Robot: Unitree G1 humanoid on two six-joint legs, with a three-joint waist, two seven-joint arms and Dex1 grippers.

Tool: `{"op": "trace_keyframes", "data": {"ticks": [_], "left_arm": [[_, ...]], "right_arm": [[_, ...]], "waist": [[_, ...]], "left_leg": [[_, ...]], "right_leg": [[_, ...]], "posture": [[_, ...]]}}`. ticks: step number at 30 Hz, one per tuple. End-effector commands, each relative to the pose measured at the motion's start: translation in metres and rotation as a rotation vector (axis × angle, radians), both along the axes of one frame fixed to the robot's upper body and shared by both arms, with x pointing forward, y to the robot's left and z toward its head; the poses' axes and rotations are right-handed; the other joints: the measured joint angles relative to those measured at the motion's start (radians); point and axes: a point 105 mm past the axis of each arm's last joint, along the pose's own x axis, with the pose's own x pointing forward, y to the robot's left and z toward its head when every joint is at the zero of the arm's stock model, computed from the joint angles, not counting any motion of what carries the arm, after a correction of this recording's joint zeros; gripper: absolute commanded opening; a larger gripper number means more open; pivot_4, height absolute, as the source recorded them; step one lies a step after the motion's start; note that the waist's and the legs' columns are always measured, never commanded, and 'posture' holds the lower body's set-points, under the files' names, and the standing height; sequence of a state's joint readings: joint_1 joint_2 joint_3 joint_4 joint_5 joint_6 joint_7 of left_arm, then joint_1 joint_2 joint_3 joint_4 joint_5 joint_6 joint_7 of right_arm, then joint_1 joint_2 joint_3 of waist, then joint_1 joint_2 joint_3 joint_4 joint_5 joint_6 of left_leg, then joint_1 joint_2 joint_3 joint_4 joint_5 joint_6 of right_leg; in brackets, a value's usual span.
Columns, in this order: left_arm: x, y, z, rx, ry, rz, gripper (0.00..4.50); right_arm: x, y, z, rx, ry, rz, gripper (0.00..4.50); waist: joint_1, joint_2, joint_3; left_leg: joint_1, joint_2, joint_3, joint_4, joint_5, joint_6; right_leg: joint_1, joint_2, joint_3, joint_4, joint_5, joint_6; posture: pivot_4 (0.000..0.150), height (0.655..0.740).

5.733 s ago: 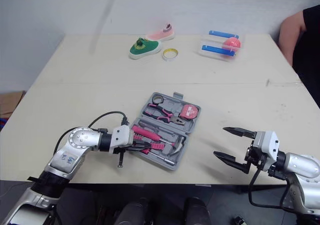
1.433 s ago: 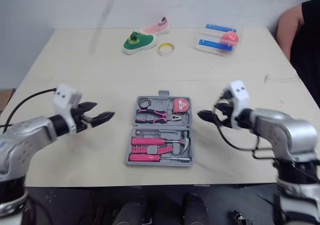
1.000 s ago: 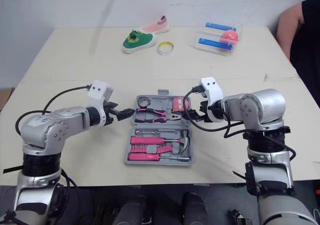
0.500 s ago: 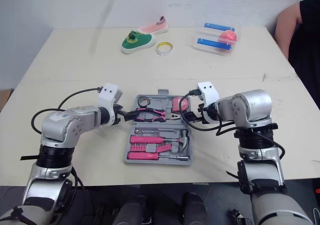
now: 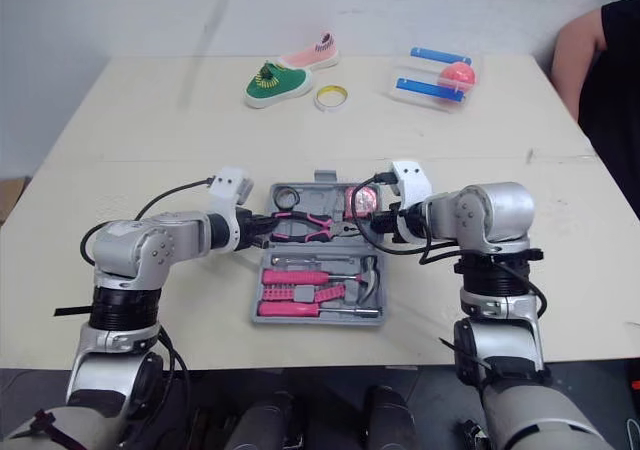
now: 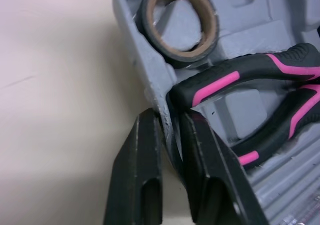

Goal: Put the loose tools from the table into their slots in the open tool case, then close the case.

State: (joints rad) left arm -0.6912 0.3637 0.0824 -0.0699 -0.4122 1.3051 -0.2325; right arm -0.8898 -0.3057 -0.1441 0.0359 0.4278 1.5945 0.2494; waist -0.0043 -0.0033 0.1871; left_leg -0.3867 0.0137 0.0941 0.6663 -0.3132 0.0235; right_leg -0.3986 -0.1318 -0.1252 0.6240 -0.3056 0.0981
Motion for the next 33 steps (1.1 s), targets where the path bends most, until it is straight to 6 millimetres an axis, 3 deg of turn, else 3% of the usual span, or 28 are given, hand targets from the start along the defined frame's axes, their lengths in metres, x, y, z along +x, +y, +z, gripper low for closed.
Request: {"op": "trace_keyframes", "data": {"ticks": [1,3,7,11,14,20,24,29,30,32,33], "left_arm": [[0.002,0.0,0.027,-0.107,-0.116,0.023,0.01],[0.004,0.0,0.039,-0.167,-0.199,0.038,0.01],[0.006,0.007,0.054,-0.103,-0.43,0.036,0.01],[0.011,0.017,0.05,0.008,-0.581,0.038,0.01],[0.009,0.02,0.045,0.188,-0.746,-0.018,0.01],[-0.005,0.028,0.043,0.372,-1.076,-0.079,0.01],[-0.019,0.044,0.025,0.509,-1.134,-0.121,0.01],[-0.035,0.054,0.011,0.562,-1.144,-0.182,0.01],[-0.038,0.057,0.009,0.529,-1.13,-0.182,0.36],[-0.043,0.065,0.004,0.577,-1.127,-0.205,0.95],[-0.046,0.072,0.001,0.605,-1.11,-0.214,1.48]], "right_arm": [[0.003,-0.002,0.019,0.035,-0.109,-0.033,0.0],[0.003,0.0,0.03,0.075,-0.22,-0.018,0.0],[0.001,-0.004,0.044,0.102,-0.452,0.002,0.0],[-0.002,-0.006,0.046,0.012,-0.692,0.073,0.0],[-0.007,-0.01,0.019,-0.163,-0.839,0.17,0.0],[-0.026,-0.024,-0.013,-0.5,-1.216,0.334,0.0],[-0.037,-0.041,-0.04,-0.721,-1.322,0.434,0.0],[-0.044,-0.048,-0.046,-0.791,-1.418,0.453,0.0],[-0.047,-0.046,-0.049,-0.768,-1.419,0.474,0.0],[-0.052,-0.046,-0.053,-0.756,-1.42,0.51,0.77],[-0.053,-0.051,-0.054,-0.774,-1.416,0.514,1.14]], "waist": [[0.0,0.0,0.0],[0.0,0.0,0.0],[0.002,0.0,0.0],[0.002,0.0,0.0],[0.002,0.0,0.0],[0.002,-0.001,0.001],[0.001,-0.001,0.001],[-0.001,-0.001,0.001],[-0.002,-0.001,0.001],[-0.002,-0.001,0.001],[-0.002,-0.002,0.0]], "left_leg": [[0.0,0.0,0.0,0.0,0.0,0.0],[-0.002,0.0,0.0,-0.001,0.0,0.0],[-0.007,-0.002,0.005,-0.003,0.0,0.0],[-0.007,-0.002,0.008,-0.003,0.0,0.0],[-0.005,-0.002,0.01,-0.003,0.001,0.0],[-0.003,-0.001,0.013,-0.004,0.0,0.001],[-0.002,-0.001,0.013,-0.003,0.001,0.001],[0.0,0.001,0.014,-0.003,0.001,0.001],[0.0,0.001,0.014,-0.003,0.001,0.001],[0.0,0.002,0.014,-0.003,0.001,0.001],[0.001,0.002,0.014,-0.003,0.001,0.001]], "right_leg": [[-0.001,0.0,0.001,0.001,0.0,0.0],[-0.004,0.0,0.004,0.001,0.0,0.0],[-0.012,0.001,0.005,0.002,0.0,0.0],[-0.014,0.001,0.003,0.002,0.0,0.0],[-0.013,0.001,0.004,0.002,0.001,0.001],[-0.013,0.0,0.006,0.002,0.001,0.002],[-0.013,-0.001,0.006,0.002,0.001,0.002],[-0.011,-0.002,0.006,0.003,0.001,0.002],[-0.011,-0.002,0.006,0.003,0.001,0.002],[-0.011,-0.003,0.006,0.003,0.001,0.002],[-0.011,-0.003,0.006,0.003,0.001,0.002]], "posture": [[0.15,0.74],[0.15,0.74],[0.15,0.74],[0.15,0.74],[0.15,0.74],[0.15,0.74],[0.15,0.74],[0.15,0.74],[0.15,0.74],[0.15,0.74],[0.15,0.74]]}}
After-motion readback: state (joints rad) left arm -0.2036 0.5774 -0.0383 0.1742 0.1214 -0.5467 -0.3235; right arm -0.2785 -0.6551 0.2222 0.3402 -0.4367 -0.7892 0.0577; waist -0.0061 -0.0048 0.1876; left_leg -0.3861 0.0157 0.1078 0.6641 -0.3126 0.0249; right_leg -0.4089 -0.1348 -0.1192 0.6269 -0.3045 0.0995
